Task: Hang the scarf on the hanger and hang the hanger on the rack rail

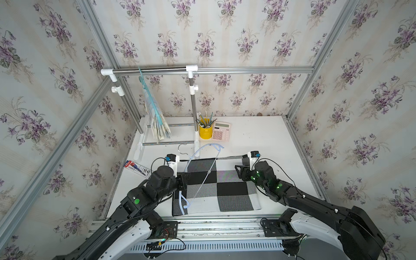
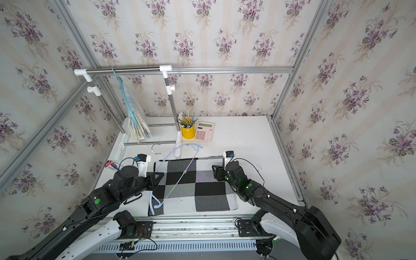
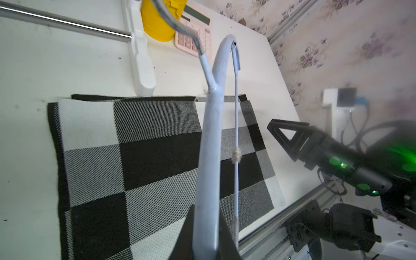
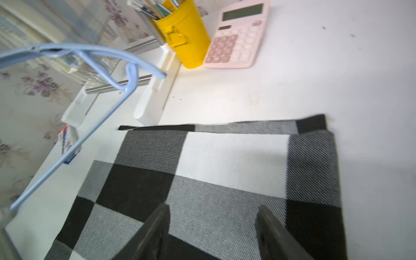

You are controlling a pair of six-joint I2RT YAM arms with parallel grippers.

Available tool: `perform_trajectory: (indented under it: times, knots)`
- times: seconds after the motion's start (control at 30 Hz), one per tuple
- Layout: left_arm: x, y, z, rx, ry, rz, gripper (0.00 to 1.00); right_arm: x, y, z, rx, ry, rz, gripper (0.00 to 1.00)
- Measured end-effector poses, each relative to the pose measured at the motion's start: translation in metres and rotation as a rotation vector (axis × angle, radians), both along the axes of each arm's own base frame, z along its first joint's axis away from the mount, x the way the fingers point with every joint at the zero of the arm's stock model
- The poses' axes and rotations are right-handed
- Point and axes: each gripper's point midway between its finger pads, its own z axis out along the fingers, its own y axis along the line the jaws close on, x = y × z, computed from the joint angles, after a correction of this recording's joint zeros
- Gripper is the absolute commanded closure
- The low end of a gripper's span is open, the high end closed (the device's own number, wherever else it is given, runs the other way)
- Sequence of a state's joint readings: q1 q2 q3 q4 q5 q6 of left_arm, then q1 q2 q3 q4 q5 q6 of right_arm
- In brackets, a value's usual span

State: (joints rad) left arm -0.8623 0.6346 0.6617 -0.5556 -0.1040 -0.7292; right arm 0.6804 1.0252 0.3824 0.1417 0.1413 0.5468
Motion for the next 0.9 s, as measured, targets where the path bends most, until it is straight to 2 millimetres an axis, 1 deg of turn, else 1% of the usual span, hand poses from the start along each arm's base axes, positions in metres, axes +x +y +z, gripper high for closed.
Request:
perform_trajectory:
  times: [0.13, 0.27, 0.37, 0.47, 0.53, 0.6, 0.63, 0.7, 0.73, 0.77, 0.8, 0.83, 0.9]
  knots:
    - [-0.004, -0.033, -0.033, 0.091, -0.011, 0.013, 1.00, -0.002, -0.033, -0.031, -0.068, 0.113, -0.164, 0.33]
    - [0.001, -0.060, -0.056, 0.166, -0.045, 0.085, 1.00, -0.006, -0.060, -0.054, -0.114, 0.191, -0.290, 0.33]
    - [0.005, -0.083, -0.067, 0.206, -0.079, 0.129, 1.00, -0.010, -0.074, -0.072, -0.139, 0.258, -0.335, 0.33]
    - [0.009, -0.098, -0.070, 0.227, -0.103, 0.190, 1.00, -0.014, -0.076, -0.086, -0.148, 0.309, -0.326, 0.34]
    - [0.013, -0.105, -0.070, 0.233, -0.107, 0.232, 1.00, -0.011, -0.065, -0.086, -0.113, 0.314, -0.289, 0.42]
    - [0.015, -0.111, -0.072, 0.246, -0.112, 0.259, 1.00, -0.009, -0.054, -0.086, -0.076, 0.326, -0.251, 0.58]
    - [0.014, -0.114, -0.076, 0.258, -0.108, 0.264, 1.00, -0.009, -0.047, -0.086, -0.048, 0.336, -0.220, 0.64]
    - [0.009, -0.116, -0.086, 0.288, -0.095, 0.262, 1.00, -0.019, -0.028, -0.086, 0.023, 0.389, -0.137, 0.82]
    - [0.008, -0.117, -0.090, 0.298, -0.088, 0.263, 1.00, -0.024, -0.019, -0.084, 0.059, 0.410, -0.096, 0.90]
    - [0.008, -0.116, -0.092, 0.305, -0.083, 0.268, 1.00, -0.028, -0.008, -0.077, 0.110, 0.421, -0.049, 0.96]
    - [0.008, -0.115, -0.094, 0.312, -0.080, 0.272, 1.00, -0.030, 0.005, -0.066, 0.171, 0.418, 0.003, 1.00]
    - [0.008, -0.114, -0.096, 0.315, -0.076, 0.278, 1.00, -0.031, 0.022, -0.048, 0.246, 0.402, 0.075, 1.00]
    - [0.007, -0.113, -0.097, 0.316, -0.073, 0.281, 1.00, -0.030, 0.049, -0.013, 0.356, 0.358, 0.182, 1.00]
